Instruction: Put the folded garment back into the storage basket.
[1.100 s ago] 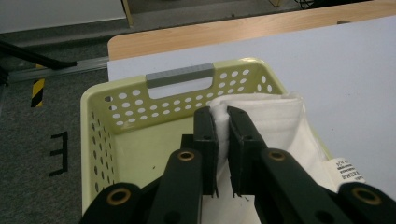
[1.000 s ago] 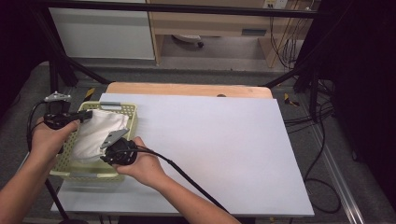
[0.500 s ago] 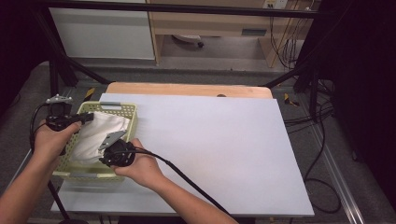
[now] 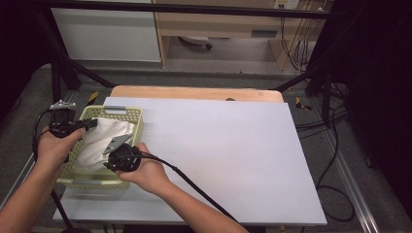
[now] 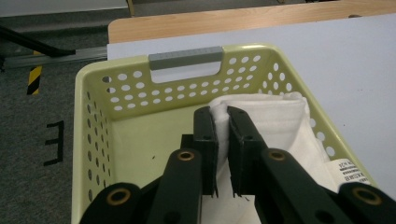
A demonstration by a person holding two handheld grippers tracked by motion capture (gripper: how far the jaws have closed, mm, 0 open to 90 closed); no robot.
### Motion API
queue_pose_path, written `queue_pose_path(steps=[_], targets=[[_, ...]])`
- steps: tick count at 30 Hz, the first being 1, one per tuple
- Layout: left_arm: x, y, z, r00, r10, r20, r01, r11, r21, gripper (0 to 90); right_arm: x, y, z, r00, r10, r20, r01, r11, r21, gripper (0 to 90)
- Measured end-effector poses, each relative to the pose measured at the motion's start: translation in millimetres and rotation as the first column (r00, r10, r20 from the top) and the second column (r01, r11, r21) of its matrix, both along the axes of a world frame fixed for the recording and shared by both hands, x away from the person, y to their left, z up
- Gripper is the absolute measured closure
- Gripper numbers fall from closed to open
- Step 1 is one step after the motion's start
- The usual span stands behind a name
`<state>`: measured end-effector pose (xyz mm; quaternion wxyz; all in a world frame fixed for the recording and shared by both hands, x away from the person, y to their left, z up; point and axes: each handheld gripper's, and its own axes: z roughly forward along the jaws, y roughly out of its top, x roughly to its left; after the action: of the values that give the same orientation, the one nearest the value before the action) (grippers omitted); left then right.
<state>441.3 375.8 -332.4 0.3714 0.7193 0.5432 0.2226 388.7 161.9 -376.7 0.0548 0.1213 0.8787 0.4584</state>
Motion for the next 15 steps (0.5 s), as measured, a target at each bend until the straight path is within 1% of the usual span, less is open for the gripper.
queue_pose_path(steps=[4, 6, 8, 12, 13, 14, 15], targets=[[1.3, 0.8, -0.8, 1.0, 0.006, 0.0, -0.006, 1.0, 0.002, 82.5, 2.0, -0.1, -1.1, 0.9999, -0.009, -0.009, 0.009, 1.0, -0.002, 83.8], [2.5, 1.1, -1.4, 0.9999, 0.01, 0.0, -0.01, 0.9999, -0.002, 82.4, 4.0, -0.2, -2.3, 0.9999, -0.012, -0.007, 0.012, 0.9999, -0.007, 83.7], [4.3, 1.1, -2.2, 0.9999, 0.016, 0.0, -0.016, 0.9999, -0.004, 82.4, 5.2, 0.1, -3.3, 0.9997, -0.02, -0.014, 0.02, 0.9998, -0.009, 83.7], [7.9, 1.5, -2.5, 0.9996, 0.026, 0.004, -0.026, 0.9995, 0.015, 82.3, 10.0, 2.1, -4.3, 0.9993, -0.032, -0.019, 0.031, 0.9994, -0.012, 83.7], [9.1, 1.4, -2.7, 0.9994, 0.033, 0.006, -0.033, 0.9994, 0.012, 82.1, 11.6, 3.3, -4.7, 0.9991, -0.035, -0.022, 0.035, 0.9993, -0.009, 83.7], [10.1, 1.9, -2.8, 0.9994, 0.034, 0.011, -0.034, 0.9994, 0.008, 81.5, 13.0, 4.6, -5.3, 0.9989, -0.038, -0.027, 0.037, 0.9993, -0.008, 83.3], [11.3, 1.6, -3.1, 0.9987, 0.043, 0.027, -0.043, 0.9991, -0.001, 78.5, 14.6, 5.7, -6.2, 0.9986, -0.039, -0.035, 0.039, 0.9992, -0.009, 81.0]])
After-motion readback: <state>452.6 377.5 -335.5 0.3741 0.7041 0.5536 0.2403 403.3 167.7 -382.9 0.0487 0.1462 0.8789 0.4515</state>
